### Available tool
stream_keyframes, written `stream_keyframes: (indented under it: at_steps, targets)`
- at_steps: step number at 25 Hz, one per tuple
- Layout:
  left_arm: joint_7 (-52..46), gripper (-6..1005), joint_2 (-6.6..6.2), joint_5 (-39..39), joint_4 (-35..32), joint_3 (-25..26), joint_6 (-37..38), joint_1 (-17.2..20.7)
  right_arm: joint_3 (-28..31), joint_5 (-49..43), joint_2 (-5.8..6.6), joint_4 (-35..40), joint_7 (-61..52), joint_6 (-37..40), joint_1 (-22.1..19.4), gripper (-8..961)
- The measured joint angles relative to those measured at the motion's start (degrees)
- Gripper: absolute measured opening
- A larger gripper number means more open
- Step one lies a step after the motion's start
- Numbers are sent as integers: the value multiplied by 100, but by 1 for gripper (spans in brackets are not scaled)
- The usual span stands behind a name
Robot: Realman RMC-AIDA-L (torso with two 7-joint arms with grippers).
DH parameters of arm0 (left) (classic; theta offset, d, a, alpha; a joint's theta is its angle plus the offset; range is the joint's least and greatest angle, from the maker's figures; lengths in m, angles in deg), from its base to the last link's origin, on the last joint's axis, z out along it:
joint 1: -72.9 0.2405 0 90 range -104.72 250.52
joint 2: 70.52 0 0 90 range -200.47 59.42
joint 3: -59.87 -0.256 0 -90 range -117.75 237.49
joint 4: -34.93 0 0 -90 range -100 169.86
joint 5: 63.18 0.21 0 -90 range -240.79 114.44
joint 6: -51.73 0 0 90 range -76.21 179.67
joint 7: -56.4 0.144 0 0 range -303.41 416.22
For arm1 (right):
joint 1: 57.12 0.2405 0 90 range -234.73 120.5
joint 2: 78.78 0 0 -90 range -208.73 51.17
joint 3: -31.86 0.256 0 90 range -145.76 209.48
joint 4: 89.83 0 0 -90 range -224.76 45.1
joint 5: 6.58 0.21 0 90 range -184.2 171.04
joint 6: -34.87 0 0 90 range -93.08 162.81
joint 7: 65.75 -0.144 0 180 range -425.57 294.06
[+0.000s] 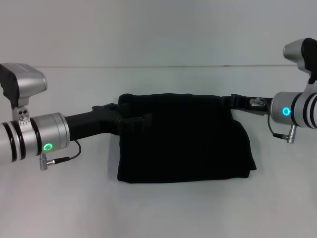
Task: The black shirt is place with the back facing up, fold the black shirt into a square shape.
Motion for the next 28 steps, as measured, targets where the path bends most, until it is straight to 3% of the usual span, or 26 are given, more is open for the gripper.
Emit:
stream_keyframes:
  at_steps: [12, 28]
  targets:
    - [0, 827, -15, 9, 1, 0, -50, -3, -9, -32, 4, 45, 23, 4, 8, 196]
    - [0, 821, -15, 8, 15, 0, -53, -13, 23, 0, 74, 209, 315, 86, 6, 5]
